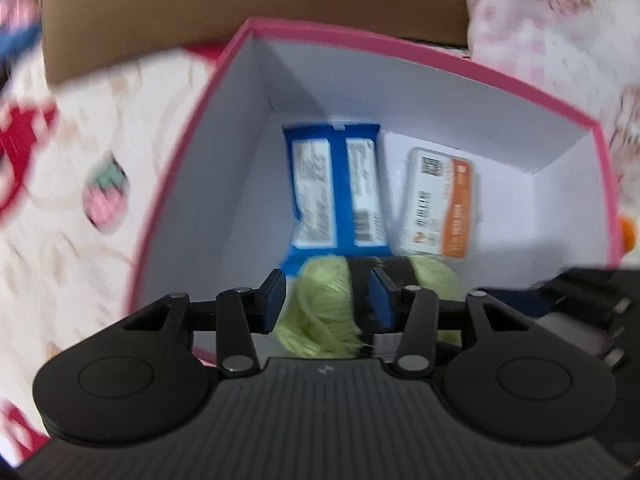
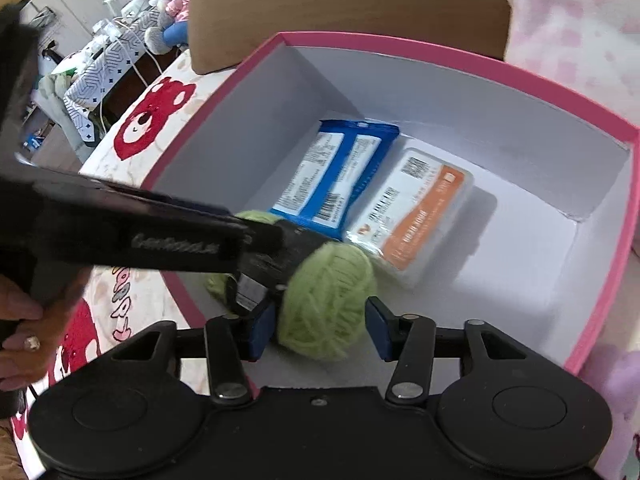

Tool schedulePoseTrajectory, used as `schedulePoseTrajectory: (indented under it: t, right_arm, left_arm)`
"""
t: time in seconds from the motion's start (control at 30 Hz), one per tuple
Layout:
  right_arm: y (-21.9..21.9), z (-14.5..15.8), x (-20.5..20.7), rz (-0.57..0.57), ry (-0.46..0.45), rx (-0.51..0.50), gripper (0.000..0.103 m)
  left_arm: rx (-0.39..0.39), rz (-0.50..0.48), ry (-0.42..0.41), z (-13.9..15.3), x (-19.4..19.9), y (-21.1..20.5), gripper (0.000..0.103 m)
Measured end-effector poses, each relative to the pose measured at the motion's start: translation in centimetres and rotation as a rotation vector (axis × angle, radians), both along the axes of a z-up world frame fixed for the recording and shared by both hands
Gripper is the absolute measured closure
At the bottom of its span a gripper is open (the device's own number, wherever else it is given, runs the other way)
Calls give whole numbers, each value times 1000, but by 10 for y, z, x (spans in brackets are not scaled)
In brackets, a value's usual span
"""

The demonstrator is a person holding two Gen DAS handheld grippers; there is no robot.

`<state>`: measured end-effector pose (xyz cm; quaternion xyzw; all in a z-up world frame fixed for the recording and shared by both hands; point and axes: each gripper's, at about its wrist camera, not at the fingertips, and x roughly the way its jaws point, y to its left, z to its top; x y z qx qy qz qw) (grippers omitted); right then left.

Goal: Organize objects
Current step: 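Open the left tool to release the green yarn ball, then withdraw the left tool and move it toward the purple plush toy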

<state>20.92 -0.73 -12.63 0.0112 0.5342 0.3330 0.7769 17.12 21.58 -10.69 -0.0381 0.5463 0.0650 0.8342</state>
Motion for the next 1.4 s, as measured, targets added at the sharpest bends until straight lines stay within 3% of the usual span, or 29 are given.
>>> schedulePoseTrajectory:
  t: [0.1, 0.17, 0.23, 0.47, 0.7, 0.8, 1.0, 1.13, 1.4]
  right_arm:
    - [0, -3, 2, -10, -1, 7, 38]
    - [1, -4, 1, -4, 3, 31, 38]
    - [2, -7, 1, 11, 24, 79, 47]
    - [-6, -6, -7, 10, -19, 108, 48]
    - [-30, 34, -19, 35, -138, 98, 47]
    - [-42, 48, -22, 33, -161, 96, 46]
    - [-58, 75, -36, 43, -212, 63, 45]
    - [-61, 92, -49, 59, -247, 33, 44]
    - [-76, 131, -84, 97, -308, -7, 40]
  left_arm:
    - [60, -45, -23, -1, 2, -7, 60]
    - [46, -40, -21, -5, 5, -8, 64]
    - [16, -31, -20, -9, 7, -9, 67]
    - [0, 20, -35, -17, 9, -9, 67]
    - [-56, 28, -80, 15, -5, -11, 65]
    - [-15, 10, -81, 30, -12, -20, 63]
    - [-107, 22, -63, 60, -20, -25, 62]
    - [-69, 10, -85, 89, -30, -37, 59]
    - [-110, -17, -99, 129, -63, -56, 54]
